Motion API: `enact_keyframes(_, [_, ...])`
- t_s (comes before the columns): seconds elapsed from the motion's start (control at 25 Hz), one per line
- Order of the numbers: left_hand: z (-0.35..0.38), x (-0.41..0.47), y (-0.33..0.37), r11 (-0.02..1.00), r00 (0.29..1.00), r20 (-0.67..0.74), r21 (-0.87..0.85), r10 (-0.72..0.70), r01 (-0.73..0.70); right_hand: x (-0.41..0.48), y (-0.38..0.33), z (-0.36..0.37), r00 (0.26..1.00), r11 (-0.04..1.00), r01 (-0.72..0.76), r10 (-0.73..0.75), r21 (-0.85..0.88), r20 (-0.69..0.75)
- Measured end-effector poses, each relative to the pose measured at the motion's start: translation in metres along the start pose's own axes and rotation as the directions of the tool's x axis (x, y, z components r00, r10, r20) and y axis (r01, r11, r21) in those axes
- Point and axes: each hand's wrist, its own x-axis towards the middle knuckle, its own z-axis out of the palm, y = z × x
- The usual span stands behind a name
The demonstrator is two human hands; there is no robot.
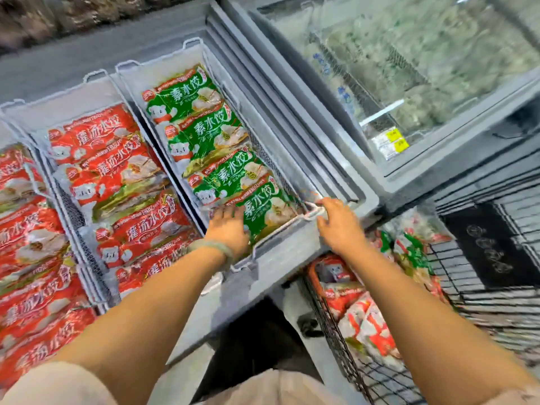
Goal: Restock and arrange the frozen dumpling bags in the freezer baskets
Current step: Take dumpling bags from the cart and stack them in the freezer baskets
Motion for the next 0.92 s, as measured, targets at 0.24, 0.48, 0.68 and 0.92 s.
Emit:
enact_keyframes(0.24, [0.001,-0.036,0.088,0.963,0.964,-0.021,0.049,0.266,-0.265,-0.108,0.077,-0.021,0.957,0.96,-0.264,0.273,0.096,-0.095])
enact_keyframes(0.48, [0.017,-0.054,0.157,0.888,0.896,0.028,0.116,0.444,-0.444,-0.179,0.13,-0.027,0.881,0.874,-0.464,0.472,0.146,-0.027])
enact_keyframes(0.68, [0.047,-0.051,0.21,0.87,0.873,0.136,0.098,0.468,-0.482,-0.209,0.173,-0.028,0.829,0.806,-0.547,0.558,0.227,0.019])
enact_keyframes(0.92, [0.09,-0.017,0.288,0.889,0.876,0.249,0.099,0.414,-0.448,-0.206,0.25,-0.024,0.777,0.732,-0.625,0.616,0.272,0.126])
